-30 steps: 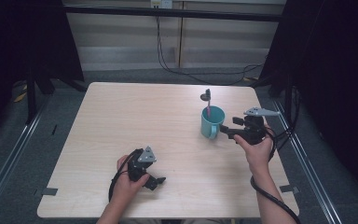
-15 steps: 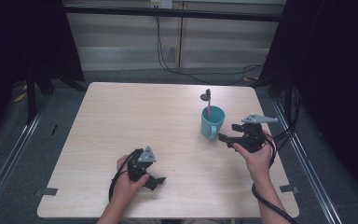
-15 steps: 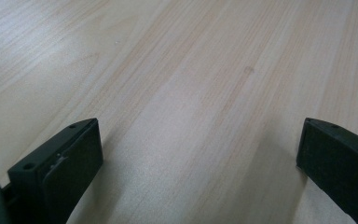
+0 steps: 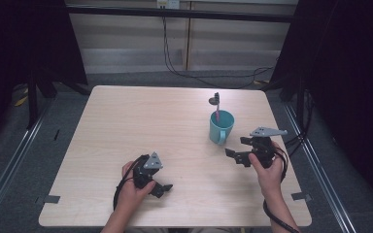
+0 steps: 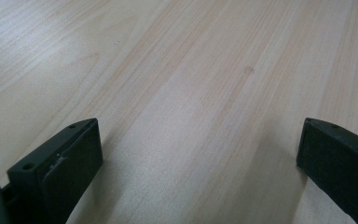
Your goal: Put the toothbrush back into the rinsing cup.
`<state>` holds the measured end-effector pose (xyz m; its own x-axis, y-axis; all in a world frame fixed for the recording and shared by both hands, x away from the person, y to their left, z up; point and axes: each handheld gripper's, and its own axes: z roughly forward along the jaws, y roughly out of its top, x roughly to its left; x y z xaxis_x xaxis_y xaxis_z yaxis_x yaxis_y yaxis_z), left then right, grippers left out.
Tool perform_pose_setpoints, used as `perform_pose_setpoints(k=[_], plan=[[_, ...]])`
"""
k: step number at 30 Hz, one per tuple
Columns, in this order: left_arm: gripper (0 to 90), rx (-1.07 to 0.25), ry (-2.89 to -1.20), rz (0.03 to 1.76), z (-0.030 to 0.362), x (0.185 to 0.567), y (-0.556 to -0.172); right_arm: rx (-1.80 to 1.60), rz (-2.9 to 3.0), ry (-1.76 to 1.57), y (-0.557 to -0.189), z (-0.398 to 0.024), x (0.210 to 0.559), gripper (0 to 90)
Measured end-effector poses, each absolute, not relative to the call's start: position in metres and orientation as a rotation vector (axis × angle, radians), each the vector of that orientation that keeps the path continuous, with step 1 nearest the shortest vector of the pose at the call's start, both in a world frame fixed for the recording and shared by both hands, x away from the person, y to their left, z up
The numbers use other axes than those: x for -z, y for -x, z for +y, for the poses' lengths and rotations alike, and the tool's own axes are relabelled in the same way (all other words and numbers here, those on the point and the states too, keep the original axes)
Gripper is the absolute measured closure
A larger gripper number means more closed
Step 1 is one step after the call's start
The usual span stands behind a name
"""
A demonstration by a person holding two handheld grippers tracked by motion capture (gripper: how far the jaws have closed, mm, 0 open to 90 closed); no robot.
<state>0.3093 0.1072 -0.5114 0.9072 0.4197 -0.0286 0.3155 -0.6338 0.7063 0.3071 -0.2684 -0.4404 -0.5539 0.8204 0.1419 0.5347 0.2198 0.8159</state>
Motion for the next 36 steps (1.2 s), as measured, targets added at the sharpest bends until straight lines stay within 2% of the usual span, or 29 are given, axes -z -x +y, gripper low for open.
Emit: perform_pose_setpoints(k=[18,36], plan=[[0.0,-0.176,-2.304,0.521,0.107,0.511,-0.309,-1.205,2.222,-1.286,-0.284,-0.284,0.472,14.8],[0.0,-0.177,-2.305,0.522,0.107,0.511,-0.309,-1.078,2.326,-1.200,-0.267,-0.269,0.506,14.9]])
